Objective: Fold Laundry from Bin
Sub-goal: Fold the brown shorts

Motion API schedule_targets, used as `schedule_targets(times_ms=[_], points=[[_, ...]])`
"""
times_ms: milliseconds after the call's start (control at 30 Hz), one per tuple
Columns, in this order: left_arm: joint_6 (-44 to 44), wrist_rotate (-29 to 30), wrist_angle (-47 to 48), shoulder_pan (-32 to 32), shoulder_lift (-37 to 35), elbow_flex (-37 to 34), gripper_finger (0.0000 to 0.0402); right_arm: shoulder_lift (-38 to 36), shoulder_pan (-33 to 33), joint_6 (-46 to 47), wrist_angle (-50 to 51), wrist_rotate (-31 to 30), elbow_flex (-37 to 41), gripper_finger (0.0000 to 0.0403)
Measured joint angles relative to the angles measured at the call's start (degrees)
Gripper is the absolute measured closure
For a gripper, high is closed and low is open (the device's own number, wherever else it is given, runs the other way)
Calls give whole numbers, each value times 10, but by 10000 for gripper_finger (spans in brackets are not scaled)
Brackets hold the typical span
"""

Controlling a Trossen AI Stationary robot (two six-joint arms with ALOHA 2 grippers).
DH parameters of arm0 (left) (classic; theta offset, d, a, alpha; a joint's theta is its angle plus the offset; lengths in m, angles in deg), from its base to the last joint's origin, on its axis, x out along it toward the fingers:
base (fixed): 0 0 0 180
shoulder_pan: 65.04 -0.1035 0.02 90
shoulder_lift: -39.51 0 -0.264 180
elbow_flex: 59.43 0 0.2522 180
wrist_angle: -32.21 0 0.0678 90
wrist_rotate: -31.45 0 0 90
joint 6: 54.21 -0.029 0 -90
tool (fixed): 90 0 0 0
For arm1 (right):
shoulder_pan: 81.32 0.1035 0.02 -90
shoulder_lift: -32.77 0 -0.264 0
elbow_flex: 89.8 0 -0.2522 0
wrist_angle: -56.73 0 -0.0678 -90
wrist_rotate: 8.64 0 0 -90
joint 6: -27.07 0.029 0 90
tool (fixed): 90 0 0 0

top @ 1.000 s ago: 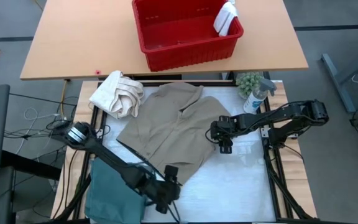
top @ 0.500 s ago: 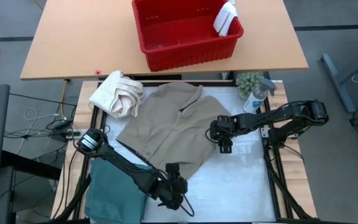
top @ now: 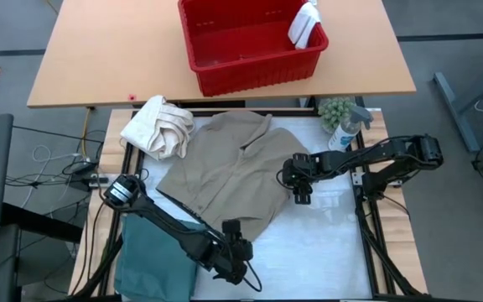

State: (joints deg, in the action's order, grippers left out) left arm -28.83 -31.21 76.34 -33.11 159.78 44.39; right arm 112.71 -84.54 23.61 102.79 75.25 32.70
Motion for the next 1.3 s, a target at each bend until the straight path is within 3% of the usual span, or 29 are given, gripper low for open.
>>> schedule_targets(times_ms=[167,367,800,933,1133,1233,1300], points=[[2,-30,9,1,31,15,203,0,2,4,1,0,0,160],[40,-11,64,1,37,28,203,0,2,4,-3,0,0,160],[57,-51,73,3,67,32,204,0,2,23,-7,5,0,160],[107,-49,125,2,67,40,225,0,2,27,-9,17,0,169],[133,-44,163,2,67,43,328,0,2,36,1,17,0,232],[139,-41,168,1,67,42,385,0,2,37,8,17,0,292],[147,-38,168,1,67,42,391,0,2,36,9,17,0,345]])
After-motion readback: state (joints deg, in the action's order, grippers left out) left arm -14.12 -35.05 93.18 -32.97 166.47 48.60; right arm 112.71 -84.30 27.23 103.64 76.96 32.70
